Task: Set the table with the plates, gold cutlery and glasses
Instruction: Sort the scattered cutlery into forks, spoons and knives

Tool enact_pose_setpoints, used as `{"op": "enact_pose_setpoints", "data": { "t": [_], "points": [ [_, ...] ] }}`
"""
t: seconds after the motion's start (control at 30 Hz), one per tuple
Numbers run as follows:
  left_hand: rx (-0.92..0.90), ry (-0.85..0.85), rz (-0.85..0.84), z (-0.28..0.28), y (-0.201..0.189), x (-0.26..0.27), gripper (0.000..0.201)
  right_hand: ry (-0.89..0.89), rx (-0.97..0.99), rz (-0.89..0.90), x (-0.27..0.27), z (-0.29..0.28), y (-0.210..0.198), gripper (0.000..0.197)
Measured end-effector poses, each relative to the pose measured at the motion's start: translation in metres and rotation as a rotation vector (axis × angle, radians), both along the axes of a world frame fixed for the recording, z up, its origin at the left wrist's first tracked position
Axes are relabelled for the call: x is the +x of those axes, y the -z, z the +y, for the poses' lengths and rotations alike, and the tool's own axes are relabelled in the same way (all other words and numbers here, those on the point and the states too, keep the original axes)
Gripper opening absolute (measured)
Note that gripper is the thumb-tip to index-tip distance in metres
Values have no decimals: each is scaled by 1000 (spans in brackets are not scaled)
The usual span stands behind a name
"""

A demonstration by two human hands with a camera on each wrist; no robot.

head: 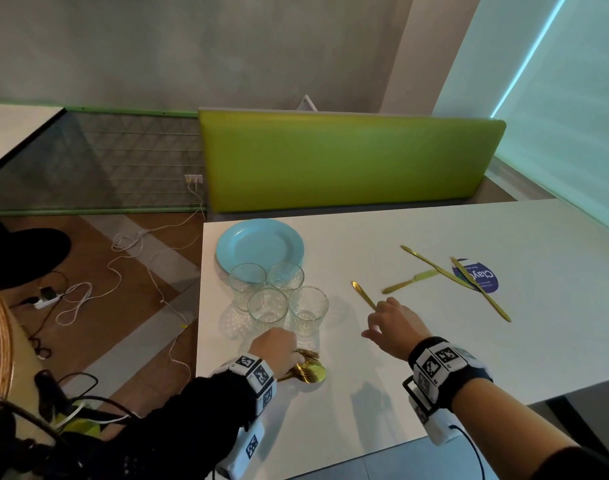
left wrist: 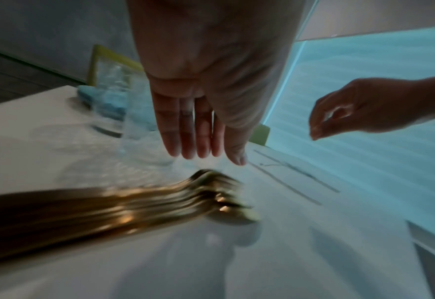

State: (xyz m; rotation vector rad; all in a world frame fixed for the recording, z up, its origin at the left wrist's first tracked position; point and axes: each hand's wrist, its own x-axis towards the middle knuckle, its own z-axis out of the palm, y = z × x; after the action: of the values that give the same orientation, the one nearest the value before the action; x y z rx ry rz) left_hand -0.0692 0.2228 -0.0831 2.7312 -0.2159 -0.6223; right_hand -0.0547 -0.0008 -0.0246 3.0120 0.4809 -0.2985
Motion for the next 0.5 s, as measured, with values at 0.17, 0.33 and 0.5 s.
{"op": "enact_pose_setpoints", "data": {
  "t": [0.17,0.33,0.5],
  "points": [
    [-141,103,-74,-35,-25,11,21,48,-11,-16,1,-12,-11,36],
    [-232,142,-138,-79,-54,42,23,117,-12,-50,5,-37,-26,35],
    [-281,132,-103,-122,-71,81,24,194,-14,-42,14,-79,-31,35]
  ]
}}
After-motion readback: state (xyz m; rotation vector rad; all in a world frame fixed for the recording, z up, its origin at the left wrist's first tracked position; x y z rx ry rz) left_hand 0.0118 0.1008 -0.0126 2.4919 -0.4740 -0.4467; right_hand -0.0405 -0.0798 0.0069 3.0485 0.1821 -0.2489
